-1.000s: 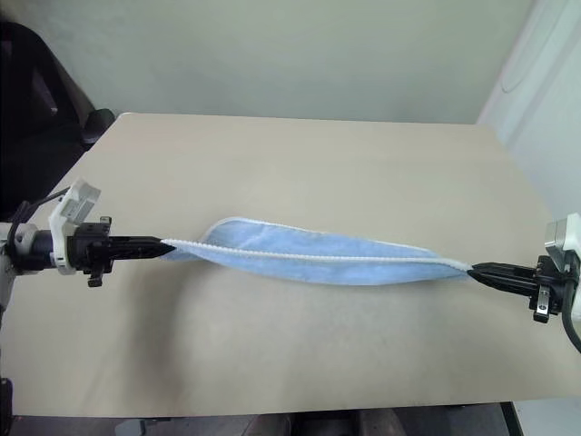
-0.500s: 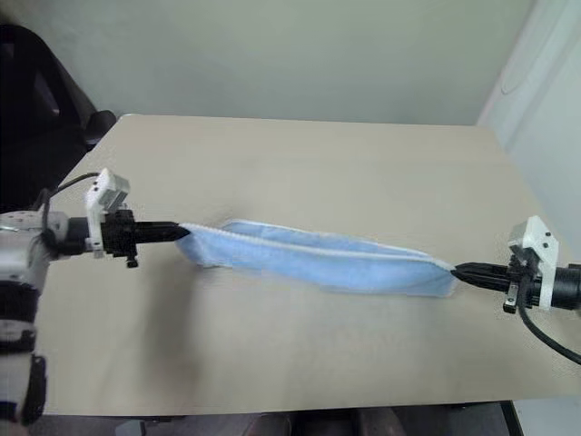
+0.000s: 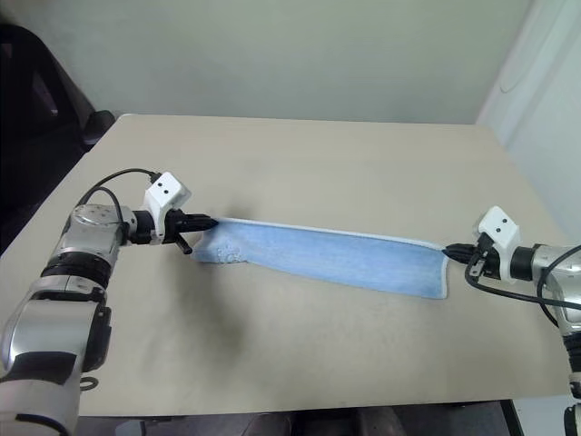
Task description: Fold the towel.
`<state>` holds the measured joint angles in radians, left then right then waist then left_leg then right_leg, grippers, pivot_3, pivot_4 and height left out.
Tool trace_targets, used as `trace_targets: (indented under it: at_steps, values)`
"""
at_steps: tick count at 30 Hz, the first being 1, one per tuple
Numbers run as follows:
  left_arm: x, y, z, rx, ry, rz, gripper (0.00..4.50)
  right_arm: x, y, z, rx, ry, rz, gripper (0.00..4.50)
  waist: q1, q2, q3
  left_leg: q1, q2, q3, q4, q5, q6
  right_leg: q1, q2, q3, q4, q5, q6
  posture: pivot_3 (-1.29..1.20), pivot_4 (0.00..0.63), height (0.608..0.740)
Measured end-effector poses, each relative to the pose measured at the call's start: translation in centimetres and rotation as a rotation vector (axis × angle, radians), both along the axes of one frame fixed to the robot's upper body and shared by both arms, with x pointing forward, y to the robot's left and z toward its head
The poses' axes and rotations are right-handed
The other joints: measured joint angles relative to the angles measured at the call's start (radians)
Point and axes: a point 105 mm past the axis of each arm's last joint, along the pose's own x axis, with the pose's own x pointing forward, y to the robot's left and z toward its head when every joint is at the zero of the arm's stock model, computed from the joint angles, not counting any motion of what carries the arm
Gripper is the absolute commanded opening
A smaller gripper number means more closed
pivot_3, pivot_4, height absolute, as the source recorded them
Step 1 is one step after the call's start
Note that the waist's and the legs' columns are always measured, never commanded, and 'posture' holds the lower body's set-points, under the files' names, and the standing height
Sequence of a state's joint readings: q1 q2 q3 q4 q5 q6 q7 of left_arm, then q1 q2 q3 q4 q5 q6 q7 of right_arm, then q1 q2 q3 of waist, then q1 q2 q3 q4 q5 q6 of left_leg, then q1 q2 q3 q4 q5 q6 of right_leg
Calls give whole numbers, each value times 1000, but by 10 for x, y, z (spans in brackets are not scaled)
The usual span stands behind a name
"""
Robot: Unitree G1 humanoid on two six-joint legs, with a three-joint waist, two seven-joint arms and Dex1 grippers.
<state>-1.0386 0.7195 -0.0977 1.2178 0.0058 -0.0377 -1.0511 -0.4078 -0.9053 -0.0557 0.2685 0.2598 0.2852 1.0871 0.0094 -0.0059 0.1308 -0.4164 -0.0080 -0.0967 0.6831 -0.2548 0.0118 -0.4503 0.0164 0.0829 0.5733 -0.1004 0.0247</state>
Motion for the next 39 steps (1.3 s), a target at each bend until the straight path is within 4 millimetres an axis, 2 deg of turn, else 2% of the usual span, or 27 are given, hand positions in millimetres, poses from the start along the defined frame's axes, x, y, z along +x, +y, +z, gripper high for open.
trace_targets:
  at_steps: [10,14,17,23,24,25,30,34,37,39]
  values:
    - [11,-6,-3,63,-69,44,12,4,1,-18,-25,21,-10,0,2,0,0,0,-1,0,0,0,0,1,0,0,0,1,-1,0,150,740]
    - [13,-6,-4,54,-73,56,1059,4,-2,-22,-27,32,-29,0,2,0,0,0,0,0,0,0,0,1,0,0,0,1,-1,0,150,740]
    - [12,-5,-5,45,-70,67,2117,4,-3,-24,-25,41,-37,684,2,0,0,0,-1,0,0,0,0,1,0,0,0,1,-1,0,150,740]
    - [13,-4,-4,27,-74,80,4358,3,-5,-25,-15,56,-47,2782,3,0,0,0,-1,0,0,0,0,1,0,0,0,1,-1,0,150,740]
    - [13,-4,-4,23,-77,85,4500,2,-5,-25,-10,57,-50,3108,3,0,0,0,-1,0,0,0,0,1,0,0,0,1,-1,0,150,740]
    - [13,-2,-3,22,-82,93,4500,2,-6,-25,-6,56,-52,3451,3,0,0,0,-1,0,0,0,0,1,0,0,0,1,-1,0,150,740]
    - [16,14,7,23,-138,186,4500,0,-11,-9,37,-3,-71,3451,3,0,0,0,-1,1,0,0,0,1,0,0,0,1,-1,0,150,740]
    - [17,28,24,-8,-204,255,4500,-6,-25,9,54,-55,-114,3451,4,0,0,0,-1,1,0,0,-1,1,0,0,0,1,-2,0,150,740]
    - [13,32,37,-88,-230,230,4500,-20,-27,12,-6,-81,-102,3451,8,0,0,0,-1,0,-1,-1,-2,1,0,0,0,0,-2,0,150,740]
    - [9,27,45,-128,-243,162,4500,-27,-23,9,-51,-94,-81,3451,8,0,0,0,-1,0,-1,-1,-2,1,0,0,0,0,-2,0,150,740]
